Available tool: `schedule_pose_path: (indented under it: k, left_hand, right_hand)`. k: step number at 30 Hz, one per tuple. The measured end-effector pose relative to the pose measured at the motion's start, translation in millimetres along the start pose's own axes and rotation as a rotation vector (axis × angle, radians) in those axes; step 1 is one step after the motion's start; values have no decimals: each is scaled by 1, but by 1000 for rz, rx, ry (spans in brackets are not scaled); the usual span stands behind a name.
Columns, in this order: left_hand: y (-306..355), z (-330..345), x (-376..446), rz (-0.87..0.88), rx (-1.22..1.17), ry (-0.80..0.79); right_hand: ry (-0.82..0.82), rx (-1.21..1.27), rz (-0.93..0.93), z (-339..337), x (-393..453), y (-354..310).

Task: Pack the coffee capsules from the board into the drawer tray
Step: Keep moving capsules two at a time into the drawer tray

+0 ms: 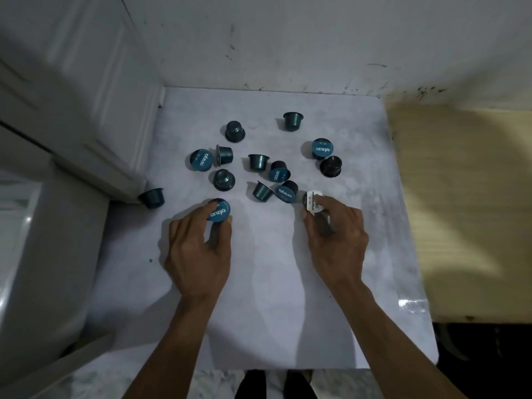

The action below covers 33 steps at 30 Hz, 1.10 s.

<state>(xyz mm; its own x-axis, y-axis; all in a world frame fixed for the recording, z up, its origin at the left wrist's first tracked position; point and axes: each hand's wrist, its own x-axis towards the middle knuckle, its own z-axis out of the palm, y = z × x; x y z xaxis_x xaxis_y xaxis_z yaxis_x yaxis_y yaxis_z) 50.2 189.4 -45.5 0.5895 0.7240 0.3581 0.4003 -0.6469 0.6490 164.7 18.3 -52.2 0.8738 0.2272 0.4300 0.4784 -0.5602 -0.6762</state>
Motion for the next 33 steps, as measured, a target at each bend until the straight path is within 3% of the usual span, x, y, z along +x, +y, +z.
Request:
schedule_pose_path:
  k: [11,14,23,33]
  left_hand:
    - [4,-22,-10,-23,-210,15]
    - [28,-49,-12,-116,-270,46]
    - [92,-188,-9,-142,-200,142]
    - [23,-357,5,-185,-59,161]
  right_hand:
    - [36,111,5,-25,-5,-26]
    - [-4,172,4,-43,-3,-51]
    - [-126,357,-13,-110,3,-165]
    - [-338,433,-78,-93,-36,-299]
